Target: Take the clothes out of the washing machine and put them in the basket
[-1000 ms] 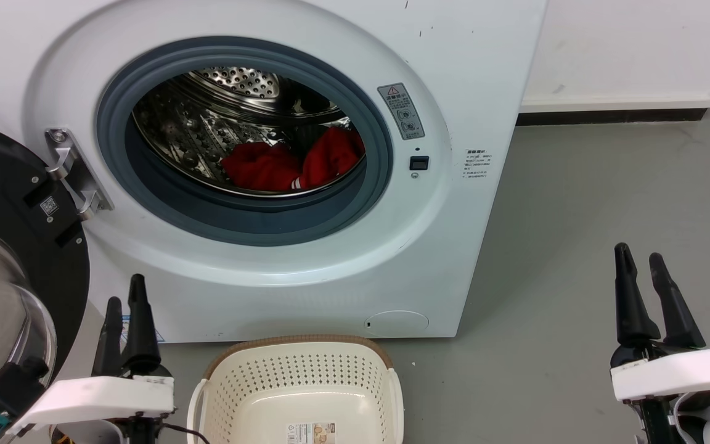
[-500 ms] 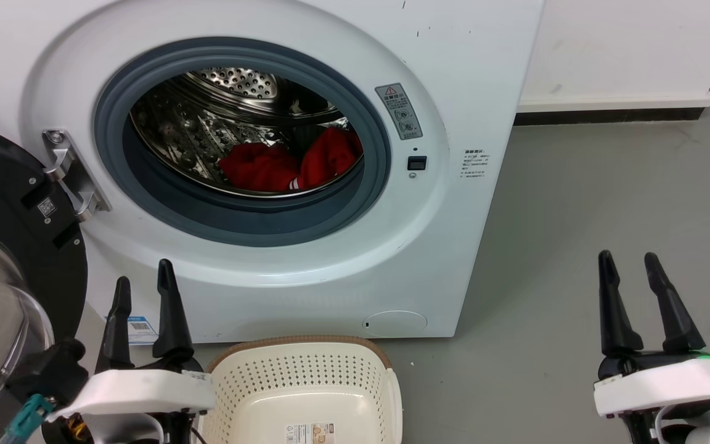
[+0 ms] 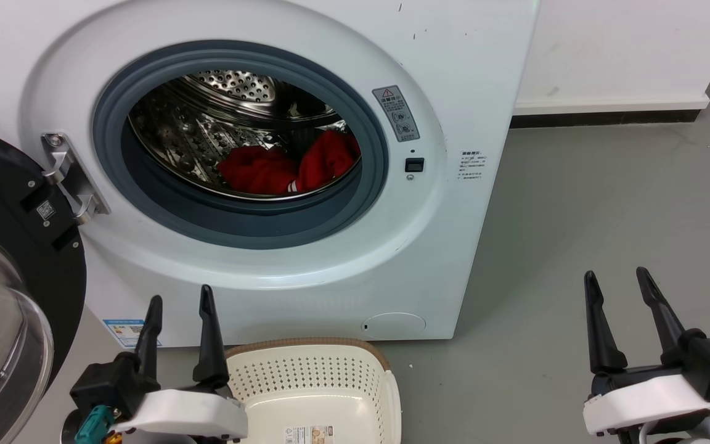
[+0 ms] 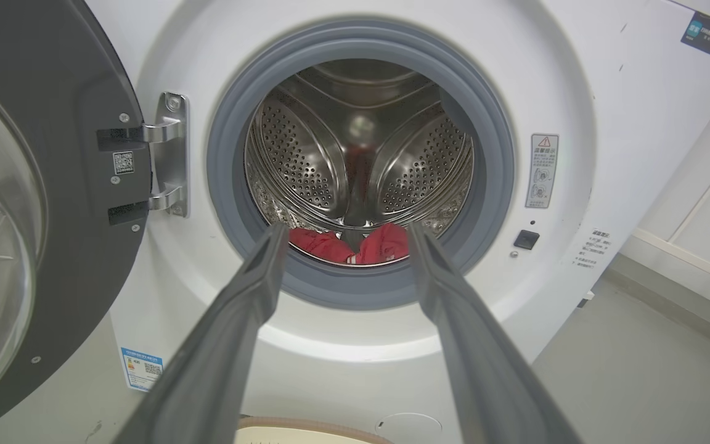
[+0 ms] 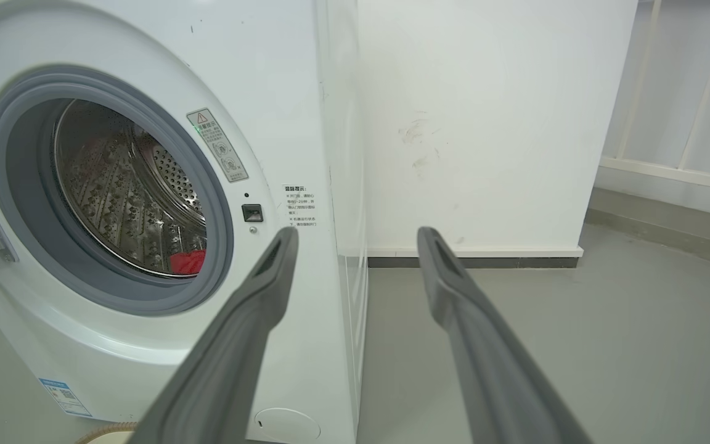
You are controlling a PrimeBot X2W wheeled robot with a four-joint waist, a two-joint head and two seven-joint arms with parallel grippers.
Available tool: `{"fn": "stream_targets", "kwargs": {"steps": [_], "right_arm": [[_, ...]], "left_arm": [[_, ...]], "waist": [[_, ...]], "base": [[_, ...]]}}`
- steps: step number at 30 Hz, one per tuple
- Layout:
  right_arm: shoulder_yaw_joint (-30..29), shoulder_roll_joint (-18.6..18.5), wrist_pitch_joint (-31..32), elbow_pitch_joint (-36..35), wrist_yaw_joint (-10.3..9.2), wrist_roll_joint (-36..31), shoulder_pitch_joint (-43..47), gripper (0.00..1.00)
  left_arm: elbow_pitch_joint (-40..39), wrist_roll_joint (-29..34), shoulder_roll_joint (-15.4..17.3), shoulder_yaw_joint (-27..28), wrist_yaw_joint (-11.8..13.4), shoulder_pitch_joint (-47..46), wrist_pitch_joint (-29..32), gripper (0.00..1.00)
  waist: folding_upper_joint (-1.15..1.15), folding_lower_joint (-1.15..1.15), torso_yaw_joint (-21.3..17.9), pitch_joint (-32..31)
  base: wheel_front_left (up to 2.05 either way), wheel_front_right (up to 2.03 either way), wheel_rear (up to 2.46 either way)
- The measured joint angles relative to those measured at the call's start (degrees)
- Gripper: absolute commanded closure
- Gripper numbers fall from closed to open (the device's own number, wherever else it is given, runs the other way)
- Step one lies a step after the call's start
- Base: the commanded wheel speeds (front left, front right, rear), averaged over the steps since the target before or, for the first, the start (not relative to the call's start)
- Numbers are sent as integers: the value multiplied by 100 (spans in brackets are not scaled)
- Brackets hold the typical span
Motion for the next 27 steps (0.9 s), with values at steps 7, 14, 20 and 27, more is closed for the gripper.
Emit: {"fn": "stream_targets", "kwargs": {"steps": [7,14,20,27], "right_arm": [[-8,-1,-90,26,0,-296,85,0],[3,-3,-187,135,1,-730,117,0],[-4,-4,-255,145,1,-937,137,0],[-74,-7,-334,242,1,-784,201,0]], "left_arm": [[266,193,-40,73,-371,49,-86,0],[471,597,-97,129,-671,119,-179,0],[455,981,-127,136,-736,135,-248,0],[367,1078,-264,339,-995,243,-325,0]], "waist": [[0,0,-9,-10],[0,0,-21,-27],[0,0,-34,-60],[0,0,-43,-89]], "base": [[0,0,0],[0,0,0],[0,0,0],[0,0,0]]}}
